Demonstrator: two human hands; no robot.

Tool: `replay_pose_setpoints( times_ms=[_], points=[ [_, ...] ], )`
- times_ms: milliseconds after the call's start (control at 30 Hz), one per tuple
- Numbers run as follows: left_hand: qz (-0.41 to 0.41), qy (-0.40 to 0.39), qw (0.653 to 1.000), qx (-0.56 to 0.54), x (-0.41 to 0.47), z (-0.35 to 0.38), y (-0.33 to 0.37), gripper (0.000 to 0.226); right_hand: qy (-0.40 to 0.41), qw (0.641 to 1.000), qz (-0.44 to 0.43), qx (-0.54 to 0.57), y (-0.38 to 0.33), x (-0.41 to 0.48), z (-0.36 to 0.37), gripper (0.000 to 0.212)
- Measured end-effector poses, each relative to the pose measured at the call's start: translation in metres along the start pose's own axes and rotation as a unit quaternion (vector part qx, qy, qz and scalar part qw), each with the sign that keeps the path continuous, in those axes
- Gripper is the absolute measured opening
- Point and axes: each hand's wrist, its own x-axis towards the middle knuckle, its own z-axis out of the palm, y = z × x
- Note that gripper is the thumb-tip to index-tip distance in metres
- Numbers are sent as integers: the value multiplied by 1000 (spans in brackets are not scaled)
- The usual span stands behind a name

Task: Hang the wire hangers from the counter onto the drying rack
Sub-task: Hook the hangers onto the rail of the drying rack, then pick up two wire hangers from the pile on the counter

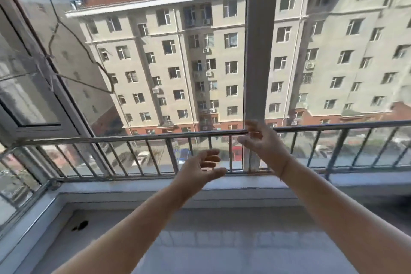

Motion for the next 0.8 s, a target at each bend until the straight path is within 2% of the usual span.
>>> replay_pose_setpoints(
  times_ms=[233,367,433,567,800],
  points=[
    [29,-115,993,-9,15,172,53,47,96,994,46,-17,56,-71,-164,54],
    [52,-152,987,-5,17,272,83,58,140,987,77,-24,87,-121,-256,51],
    [63,-177,982,-4,15,319,98,55,168,981,92,-26,100,-145,-299,49],
    [73,-243,967,-6,16,405,120,47,240,962,125,-29,122,-190,-378,52],
    [106,-350,931,-6,30,538,162,48,336,922,184,-58,155,-254,-488,51]
  ],
)
